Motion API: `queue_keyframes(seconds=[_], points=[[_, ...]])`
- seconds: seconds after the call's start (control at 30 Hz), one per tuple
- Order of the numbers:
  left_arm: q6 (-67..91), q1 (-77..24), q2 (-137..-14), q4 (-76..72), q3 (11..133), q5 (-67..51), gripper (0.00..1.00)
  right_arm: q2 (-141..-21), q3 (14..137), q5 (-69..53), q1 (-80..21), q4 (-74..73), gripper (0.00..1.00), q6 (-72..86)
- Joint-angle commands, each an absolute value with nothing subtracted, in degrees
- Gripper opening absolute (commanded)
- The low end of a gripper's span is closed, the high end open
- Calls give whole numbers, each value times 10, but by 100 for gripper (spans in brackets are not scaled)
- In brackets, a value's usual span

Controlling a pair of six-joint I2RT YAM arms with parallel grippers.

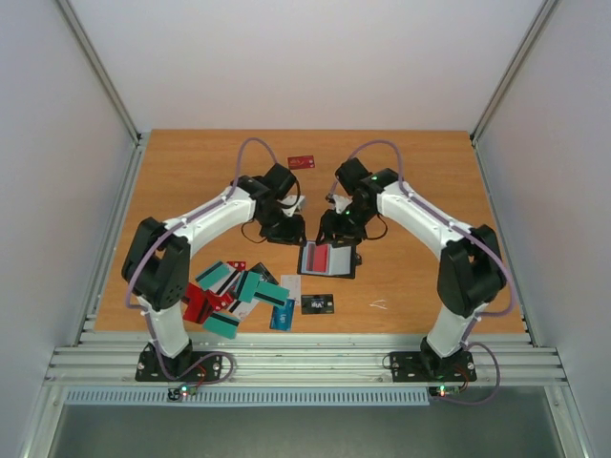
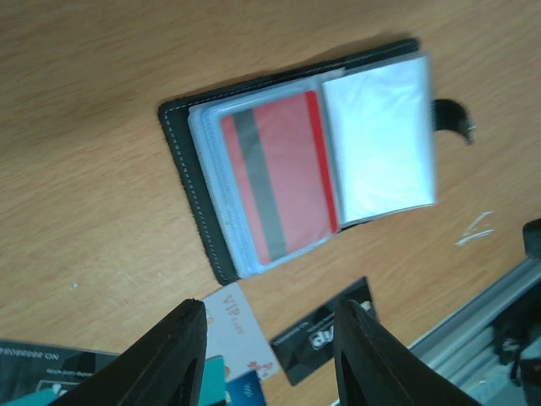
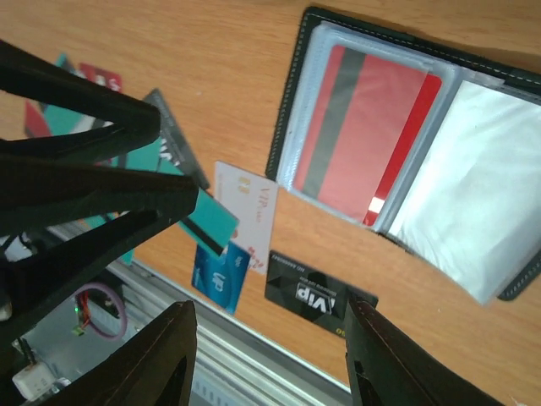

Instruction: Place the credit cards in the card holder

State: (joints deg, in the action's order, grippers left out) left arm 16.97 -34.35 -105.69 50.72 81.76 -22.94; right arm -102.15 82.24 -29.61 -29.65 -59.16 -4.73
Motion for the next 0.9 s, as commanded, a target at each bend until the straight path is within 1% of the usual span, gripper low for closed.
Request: queue_keyframes(seconds=[0.0,0.17,0.27,0.5,0.53,0.57,0.73,0.87], points=[[234,-348,-1005,477,823,-238,44,-961,827,-281,-302,-613,50,-50],[262,-368,-994,482,829,-227,44,-892,802,-287,-302,-618,53,-37],[291,-380,-988,483,829,-228,44,-860,796,-279,-302,-634,59,-38],[296,-394,-972,459,812,-218,44,-817,786,-227,-293,-639,85,-59],[294,-394,-966,449,802,-218,44,-817,786,-220,-292,-636,93,-63],[289,-394,-961,441,793,-218,43,-817,787,-212,-291,-634,98,-66],[274,-393,-948,406,759,-221,42,-819,792,-188,-282,-628,98,-80],[268,-394,-960,388,757,-235,41,-829,791,-195,-268,-605,99,-75]])
